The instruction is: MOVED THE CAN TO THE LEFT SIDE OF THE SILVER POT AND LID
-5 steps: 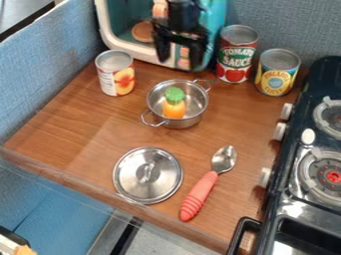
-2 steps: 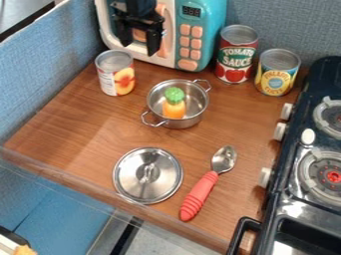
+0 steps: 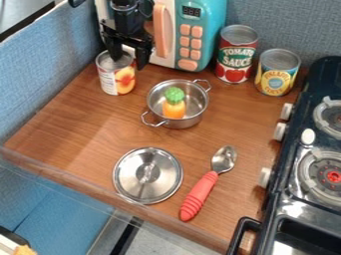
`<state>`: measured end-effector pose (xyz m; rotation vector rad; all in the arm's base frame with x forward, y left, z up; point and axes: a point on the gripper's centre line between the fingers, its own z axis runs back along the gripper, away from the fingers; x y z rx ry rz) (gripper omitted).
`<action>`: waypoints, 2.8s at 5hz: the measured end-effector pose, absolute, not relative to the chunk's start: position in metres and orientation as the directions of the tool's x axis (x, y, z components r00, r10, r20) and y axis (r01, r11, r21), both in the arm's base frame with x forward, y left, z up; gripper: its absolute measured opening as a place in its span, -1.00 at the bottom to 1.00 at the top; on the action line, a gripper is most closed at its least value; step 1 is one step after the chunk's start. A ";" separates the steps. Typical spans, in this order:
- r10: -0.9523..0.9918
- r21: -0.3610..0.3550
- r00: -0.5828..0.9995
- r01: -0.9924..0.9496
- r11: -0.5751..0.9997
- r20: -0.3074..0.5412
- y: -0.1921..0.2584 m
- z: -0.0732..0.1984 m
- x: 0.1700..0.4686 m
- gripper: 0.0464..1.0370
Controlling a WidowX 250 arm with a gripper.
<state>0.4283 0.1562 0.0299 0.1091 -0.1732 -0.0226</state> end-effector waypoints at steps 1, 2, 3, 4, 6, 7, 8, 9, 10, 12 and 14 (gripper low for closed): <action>-0.014 0.116 0.981 -0.008 0.993 0.192 0.158 0.031 0.432 0.93; -0.019 0.110 0.974 -0.006 0.994 0.225 0.156 0.046 0.434 0.93; -0.021 0.107 0.972 -0.004 0.994 0.234 0.155 0.059 0.432 0.93; -0.021 0.079 0.972 0.003 0.997 0.235 0.151 0.066 0.431 0.93; -0.007 0.115 0.956 -0.028 0.993 0.293 0.172 0.079 0.435 0.93; 0.007 0.122 0.955 -0.045 0.992 0.296 0.179 0.072 0.441 0.93; 0.041 0.127 0.947 -0.085 0.988 0.317 0.190 0.071 0.446 0.93; 0.067 0.117 0.952 -0.106 0.987 0.300 0.191 0.057 0.446 0.93; 0.092 0.111 0.948 -0.131 0.985 0.305 0.189 0.055 0.450 0.93; 0.143 0.102 0.951 -0.177 0.979 0.274 0.188 0.028 0.455 0.93; 0.154 0.075 0.963 -0.174 0.982 0.222 0.183 0.019 0.450 0.92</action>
